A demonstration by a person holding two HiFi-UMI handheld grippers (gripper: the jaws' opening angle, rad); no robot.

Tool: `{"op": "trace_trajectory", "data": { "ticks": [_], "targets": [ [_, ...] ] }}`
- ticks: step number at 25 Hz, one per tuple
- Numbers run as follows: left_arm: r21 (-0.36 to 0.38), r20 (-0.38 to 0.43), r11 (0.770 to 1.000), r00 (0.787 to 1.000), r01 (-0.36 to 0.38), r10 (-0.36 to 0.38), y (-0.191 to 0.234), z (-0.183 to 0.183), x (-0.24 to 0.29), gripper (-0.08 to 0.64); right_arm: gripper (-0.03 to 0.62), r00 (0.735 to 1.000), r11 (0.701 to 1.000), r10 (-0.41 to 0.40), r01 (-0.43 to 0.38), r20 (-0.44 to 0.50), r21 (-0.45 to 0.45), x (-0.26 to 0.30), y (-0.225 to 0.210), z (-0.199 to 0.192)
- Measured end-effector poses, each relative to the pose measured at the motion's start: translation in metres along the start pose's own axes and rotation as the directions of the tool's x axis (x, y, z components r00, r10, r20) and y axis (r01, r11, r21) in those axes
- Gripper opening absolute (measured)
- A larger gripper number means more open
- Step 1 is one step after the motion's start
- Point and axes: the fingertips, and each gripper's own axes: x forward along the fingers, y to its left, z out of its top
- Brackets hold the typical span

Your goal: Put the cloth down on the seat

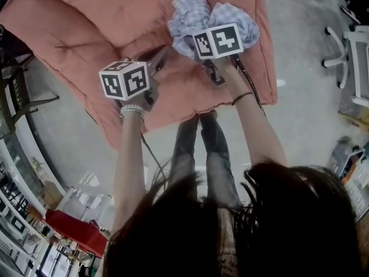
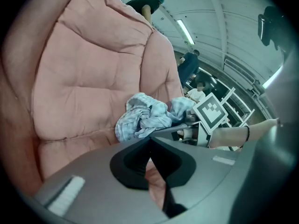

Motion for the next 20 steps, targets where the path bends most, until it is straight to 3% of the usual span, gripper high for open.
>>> {"op": "trace_trajectory", "data": {
  "ticks": [14,20],
  "targets": [
    [-0.034,0.003,0.999,1.0,-0.012,0.012,0.004,-0.011,-0.007,0.006,0.23,1.0,1.0,-0.015,0.015,-0.007,0.011,0.006,0.003,-0.013],
    [-0.035,-0.003,0.999,1.0,-0.011,0.011,0.002,-0.015,-0.008,0.005,0.236,1.0,0.999,-0.008,0.008,0.003,0.045,0.004,0.005,-0.02]
  ]
}}
